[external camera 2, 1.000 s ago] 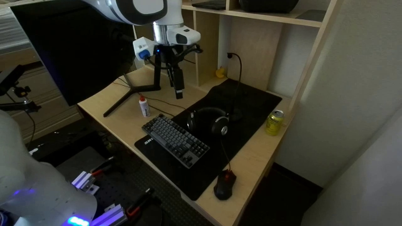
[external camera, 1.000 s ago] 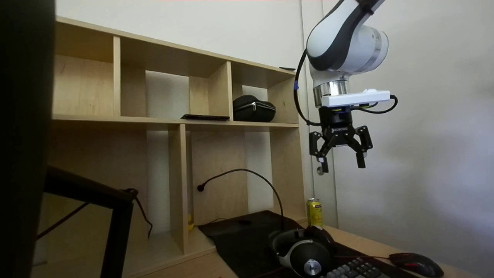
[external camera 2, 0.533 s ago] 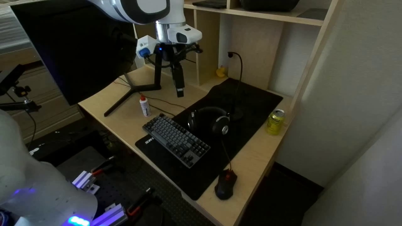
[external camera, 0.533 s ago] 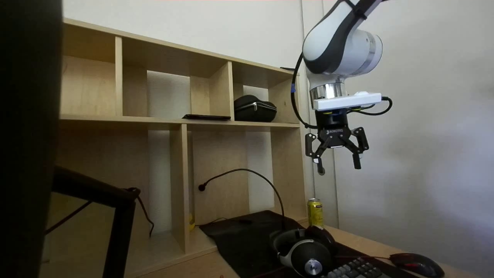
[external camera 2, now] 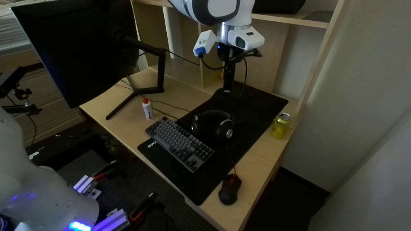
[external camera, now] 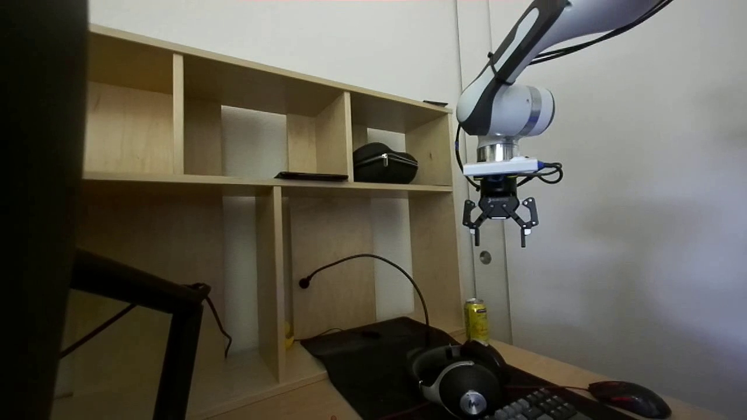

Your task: Move the yellow can to the left

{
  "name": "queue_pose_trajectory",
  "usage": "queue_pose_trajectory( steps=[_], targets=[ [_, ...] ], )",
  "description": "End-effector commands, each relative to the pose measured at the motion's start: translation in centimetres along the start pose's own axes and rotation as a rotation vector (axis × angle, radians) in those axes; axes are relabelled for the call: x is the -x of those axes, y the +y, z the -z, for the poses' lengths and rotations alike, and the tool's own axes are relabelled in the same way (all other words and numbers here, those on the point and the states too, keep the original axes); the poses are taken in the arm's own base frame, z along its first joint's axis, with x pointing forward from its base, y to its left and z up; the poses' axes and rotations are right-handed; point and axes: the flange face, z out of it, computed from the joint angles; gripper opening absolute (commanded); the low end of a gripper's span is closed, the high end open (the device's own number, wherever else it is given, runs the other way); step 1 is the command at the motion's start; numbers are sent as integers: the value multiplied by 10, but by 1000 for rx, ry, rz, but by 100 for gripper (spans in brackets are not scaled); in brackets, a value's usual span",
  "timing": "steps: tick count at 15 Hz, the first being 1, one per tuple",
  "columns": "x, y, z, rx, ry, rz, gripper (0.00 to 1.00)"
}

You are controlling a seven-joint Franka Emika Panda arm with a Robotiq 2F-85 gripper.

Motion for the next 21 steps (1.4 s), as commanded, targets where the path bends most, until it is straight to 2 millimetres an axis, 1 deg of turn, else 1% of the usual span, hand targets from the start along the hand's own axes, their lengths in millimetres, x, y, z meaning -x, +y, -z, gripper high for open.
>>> queue_pose_trajectory(
  steps=[1,2,3,5,7,9,10,11,12,13,14,16,17,18,21],
  targets=[
    [-5,-2,-2,3,-2,-6,100],
    [-4,-9,-12,24,-12,-9,100],
    [-12,-16,-18,29,-15,-62,100],
    [-38,-28,-28,-1,-6,-207,100],
    [-69,-37,-31,-37,-16,-313,100],
    [-96,-44,-32,-77,-15,-425,100],
    [-107,-48,-32,-91,-16,-481,100],
    [-114,-51,-28,-101,-25,-539,100],
    [-93,-40,-31,-84,-7,-458,100],
    [-103,-44,-31,-93,-4,-496,100],
    [-108,-46,-32,-97,-2,-514,100],
    [-111,-50,-31,-99,-1,-525,100],
    [-112,-54,-37,-77,27,-534,100],
    [-121,-60,-49,-70,44,-596,100],
    [-142,-76,-72,-87,-3,-767,100]
  ],
)
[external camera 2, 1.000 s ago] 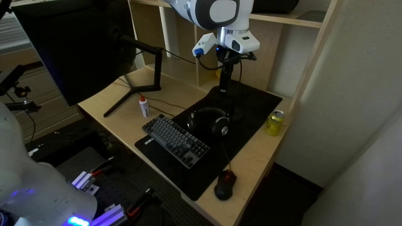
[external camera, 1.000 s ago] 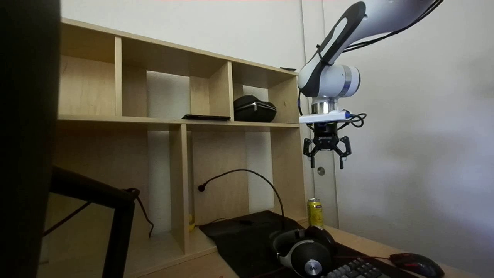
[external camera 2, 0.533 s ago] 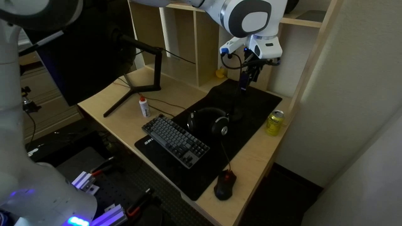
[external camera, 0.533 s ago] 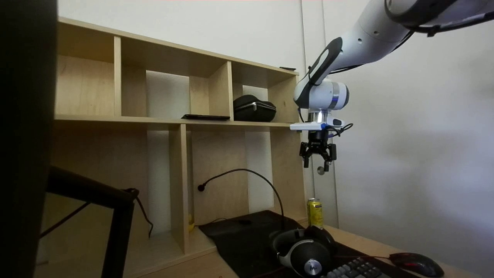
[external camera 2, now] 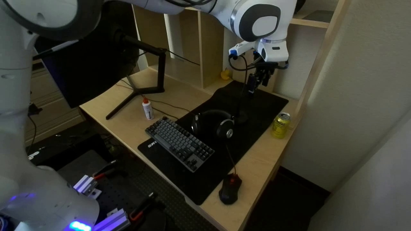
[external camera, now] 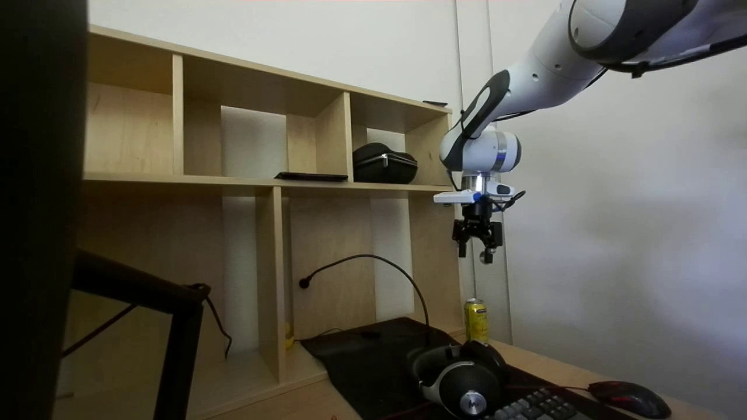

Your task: Move the yellow can to the left

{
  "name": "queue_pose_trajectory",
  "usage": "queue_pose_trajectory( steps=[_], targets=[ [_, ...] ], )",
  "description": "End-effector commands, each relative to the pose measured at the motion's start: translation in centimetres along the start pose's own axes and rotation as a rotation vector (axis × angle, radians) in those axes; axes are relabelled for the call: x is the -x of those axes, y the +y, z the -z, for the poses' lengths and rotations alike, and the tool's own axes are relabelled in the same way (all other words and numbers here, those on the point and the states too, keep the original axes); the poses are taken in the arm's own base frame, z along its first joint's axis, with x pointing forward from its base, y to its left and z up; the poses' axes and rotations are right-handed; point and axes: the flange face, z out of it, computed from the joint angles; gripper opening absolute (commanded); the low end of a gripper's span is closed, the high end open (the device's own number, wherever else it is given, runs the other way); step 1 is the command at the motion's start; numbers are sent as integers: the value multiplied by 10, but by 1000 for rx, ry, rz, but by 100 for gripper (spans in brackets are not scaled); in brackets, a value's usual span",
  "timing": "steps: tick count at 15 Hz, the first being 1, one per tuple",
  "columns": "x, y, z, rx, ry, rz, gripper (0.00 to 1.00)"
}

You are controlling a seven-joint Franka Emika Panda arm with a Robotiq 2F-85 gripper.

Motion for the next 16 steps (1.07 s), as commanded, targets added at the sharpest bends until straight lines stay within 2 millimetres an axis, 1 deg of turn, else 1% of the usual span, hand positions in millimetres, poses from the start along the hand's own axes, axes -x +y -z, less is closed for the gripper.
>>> queue_pose_trajectory(
  steps=[1,5,6,7,9,12,13,16],
  targets=[
    [-11,-36,-34,-5,-29,-175,100],
    [-21,-61,-55,-50,-33,-343,100],
    [-25,-63,-55,-34,-22,-378,100],
    [-14,-50,-56,-33,-11,-321,100],
    [-15,-52,-62,-31,-8,-331,100],
    [-14,-53,-60,-33,-8,-328,100],
    [-21,-56,-69,-47,8,-377,100],
    [-45,-55,-83,-55,0,-497,100]
  ],
)
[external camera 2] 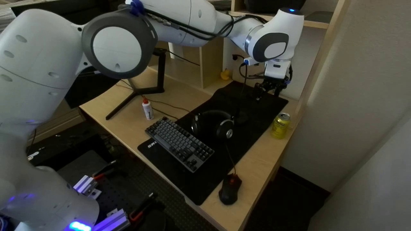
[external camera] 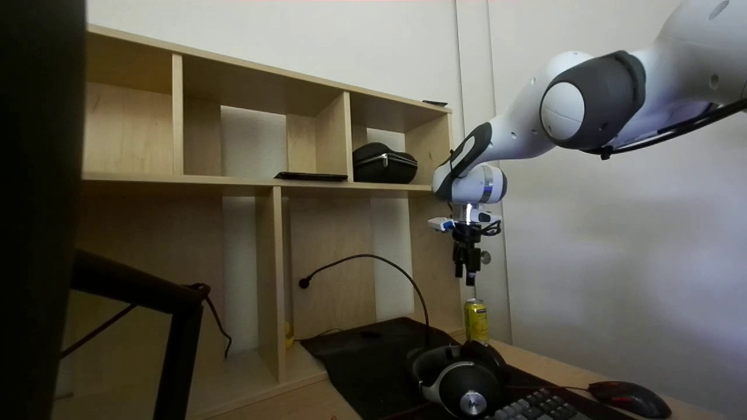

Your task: Move the yellow can to the left

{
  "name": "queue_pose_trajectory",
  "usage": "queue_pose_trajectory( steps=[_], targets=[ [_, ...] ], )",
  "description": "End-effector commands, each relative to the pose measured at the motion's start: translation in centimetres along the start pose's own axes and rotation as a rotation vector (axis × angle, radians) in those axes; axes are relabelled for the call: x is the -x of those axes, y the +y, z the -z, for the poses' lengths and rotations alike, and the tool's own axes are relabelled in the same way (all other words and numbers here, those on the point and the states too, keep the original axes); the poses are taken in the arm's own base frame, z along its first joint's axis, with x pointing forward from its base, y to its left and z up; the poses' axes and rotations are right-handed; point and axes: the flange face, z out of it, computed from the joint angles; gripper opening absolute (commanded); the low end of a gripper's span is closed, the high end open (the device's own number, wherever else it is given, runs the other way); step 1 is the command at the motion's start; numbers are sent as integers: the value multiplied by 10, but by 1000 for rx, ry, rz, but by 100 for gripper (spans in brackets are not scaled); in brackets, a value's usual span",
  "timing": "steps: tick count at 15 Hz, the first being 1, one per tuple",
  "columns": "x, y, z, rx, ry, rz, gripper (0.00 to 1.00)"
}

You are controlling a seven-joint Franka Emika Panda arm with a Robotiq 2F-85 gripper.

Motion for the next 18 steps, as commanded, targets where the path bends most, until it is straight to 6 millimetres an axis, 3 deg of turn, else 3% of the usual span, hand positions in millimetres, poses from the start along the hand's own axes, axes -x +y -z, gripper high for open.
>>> queue_pose_trajectory(
  steps=[1,4,5,7,9,14,18],
  targets=[
    [-27,-14,-19,-34,10,-119,100],
    [-53,-23,-32,-58,4,-244,100],
    [-42,-11,-26,-25,23,-181,100],
    [-49,-11,-31,-21,27,-196,100],
    [-44,-11,-30,-23,25,-189,100],
    [-50,-26,-58,-77,10,-343,100],
    [-62,-36,-62,-134,-15,-450,100]
  ],
)
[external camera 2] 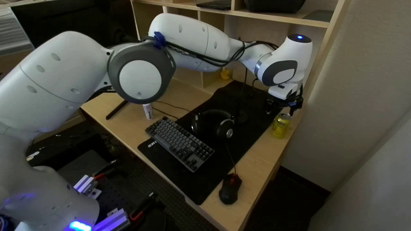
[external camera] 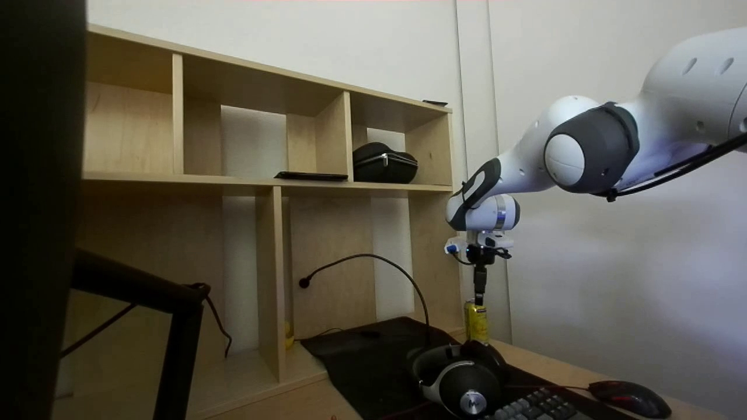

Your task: Move the yellow can to the left

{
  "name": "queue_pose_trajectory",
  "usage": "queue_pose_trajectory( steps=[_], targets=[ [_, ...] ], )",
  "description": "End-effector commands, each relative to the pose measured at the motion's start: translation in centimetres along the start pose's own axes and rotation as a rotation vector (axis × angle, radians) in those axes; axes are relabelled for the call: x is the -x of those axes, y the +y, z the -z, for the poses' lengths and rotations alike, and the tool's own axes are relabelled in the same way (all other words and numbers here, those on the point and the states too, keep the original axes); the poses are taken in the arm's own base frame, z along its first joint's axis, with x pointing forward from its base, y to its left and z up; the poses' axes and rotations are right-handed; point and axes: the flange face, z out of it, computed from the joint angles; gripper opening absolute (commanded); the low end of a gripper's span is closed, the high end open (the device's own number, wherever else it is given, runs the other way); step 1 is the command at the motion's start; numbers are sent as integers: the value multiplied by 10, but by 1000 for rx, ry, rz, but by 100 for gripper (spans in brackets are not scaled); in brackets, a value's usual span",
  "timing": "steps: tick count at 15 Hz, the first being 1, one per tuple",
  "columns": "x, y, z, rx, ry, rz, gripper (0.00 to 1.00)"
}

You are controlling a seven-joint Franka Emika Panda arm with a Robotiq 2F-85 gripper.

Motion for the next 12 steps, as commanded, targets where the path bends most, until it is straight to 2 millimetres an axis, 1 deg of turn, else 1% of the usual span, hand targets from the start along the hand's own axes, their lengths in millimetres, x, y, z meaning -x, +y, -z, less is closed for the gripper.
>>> queue_pose_trajectory(
  steps=[1,4,5,8,10,12],
  targets=[
    [-3,-18,-2,-50,-51,-84,100],
    [-2,-19,-7,-51,-54,-110,100],
    [-4,-12,-3,-36,-31,-90,100],
    [-4,-11,-5,-34,-31,-92,100],
    [0,-10,-15,-39,-21,-105,100],
    [3,-10,-20,-36,-38,-122,100]
  ],
)
